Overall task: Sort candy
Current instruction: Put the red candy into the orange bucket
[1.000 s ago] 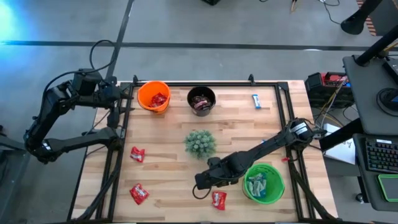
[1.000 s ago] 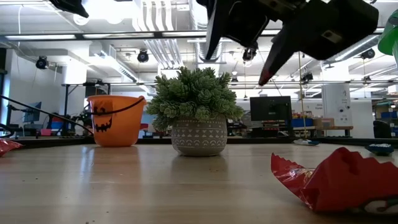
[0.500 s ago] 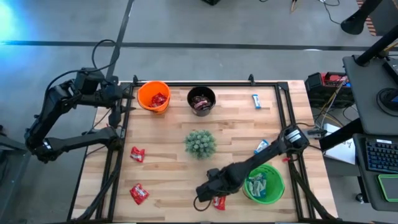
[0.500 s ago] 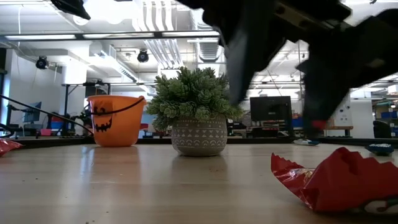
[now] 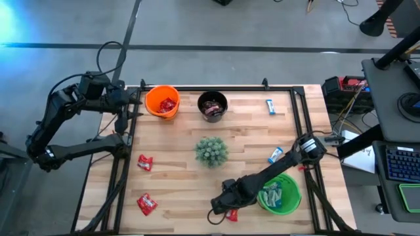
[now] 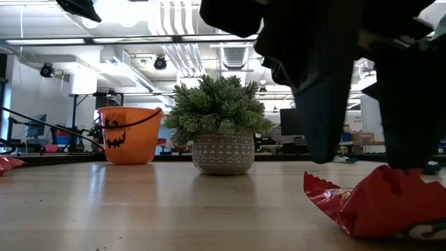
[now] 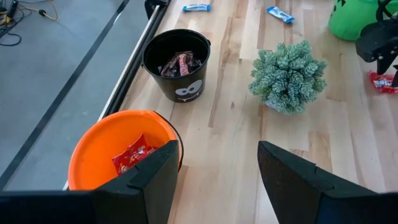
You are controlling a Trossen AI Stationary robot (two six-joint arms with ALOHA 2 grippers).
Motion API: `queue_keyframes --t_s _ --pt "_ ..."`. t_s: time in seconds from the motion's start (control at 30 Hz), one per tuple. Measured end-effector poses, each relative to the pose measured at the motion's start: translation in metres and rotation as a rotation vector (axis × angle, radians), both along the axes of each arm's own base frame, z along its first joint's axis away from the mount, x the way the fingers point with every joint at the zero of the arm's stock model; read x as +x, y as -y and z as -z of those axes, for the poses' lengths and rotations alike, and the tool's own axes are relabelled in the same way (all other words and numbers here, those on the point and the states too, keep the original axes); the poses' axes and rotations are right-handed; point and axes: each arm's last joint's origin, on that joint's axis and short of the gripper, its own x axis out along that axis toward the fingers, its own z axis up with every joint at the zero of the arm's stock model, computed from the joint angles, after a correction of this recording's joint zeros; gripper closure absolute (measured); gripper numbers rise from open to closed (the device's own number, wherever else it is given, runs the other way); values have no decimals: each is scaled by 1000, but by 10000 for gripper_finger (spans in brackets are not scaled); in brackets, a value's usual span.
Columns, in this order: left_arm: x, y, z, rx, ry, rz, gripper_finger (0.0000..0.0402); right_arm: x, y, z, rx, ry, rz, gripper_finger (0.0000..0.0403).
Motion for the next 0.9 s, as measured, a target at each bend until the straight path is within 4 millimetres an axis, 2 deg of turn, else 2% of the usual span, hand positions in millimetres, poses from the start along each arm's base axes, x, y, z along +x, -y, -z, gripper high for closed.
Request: queue_keyframes --t_s 0.3,0.73,0.83,0.9 --pt "0 0 0 0 0 0 200 1 -2 10 13 -34 -2 183" --pt "0 0 0 -3 1 0 200 14 -7 51 86 -71 -21 184" --pt "0 0 0 -3 1 -1 200 14 -4 54 78 -84 -14 200" --pt "0 0 0 -3 1 0 200 14 -2 55 68 -97 -14 227"
